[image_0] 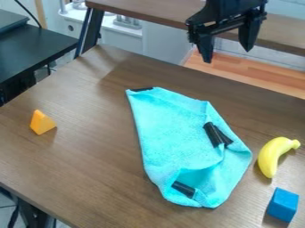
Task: Move the cloth to the middle of the table
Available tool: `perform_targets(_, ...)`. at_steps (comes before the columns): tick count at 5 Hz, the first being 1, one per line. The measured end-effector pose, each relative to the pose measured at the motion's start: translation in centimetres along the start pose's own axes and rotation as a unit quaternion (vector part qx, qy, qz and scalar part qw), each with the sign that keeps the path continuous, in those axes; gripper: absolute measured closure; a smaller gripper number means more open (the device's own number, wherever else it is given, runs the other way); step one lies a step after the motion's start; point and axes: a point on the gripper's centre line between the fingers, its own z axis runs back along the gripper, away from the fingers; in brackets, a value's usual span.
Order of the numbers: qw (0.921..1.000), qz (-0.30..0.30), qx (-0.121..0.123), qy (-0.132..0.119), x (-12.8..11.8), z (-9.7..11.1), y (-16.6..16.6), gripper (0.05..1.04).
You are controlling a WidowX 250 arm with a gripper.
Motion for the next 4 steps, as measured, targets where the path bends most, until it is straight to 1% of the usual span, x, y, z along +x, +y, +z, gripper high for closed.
perform_targets(1,0.9998,-0.001,0.018,0.013,-0.4,-1.6,0.5,0.083)
perform_targets(2,0.9987,-0.018,0.048,0.004,-0.7,-3.2,2.1,0.083)
perform_targets(3,0.9948,-0.045,0.091,0.014,-1.9,-7.8,4.9,0.083)
perform_targets(4,0.991,-0.06,0.119,0.013,-2.3,-11.6,7.2,0.083)
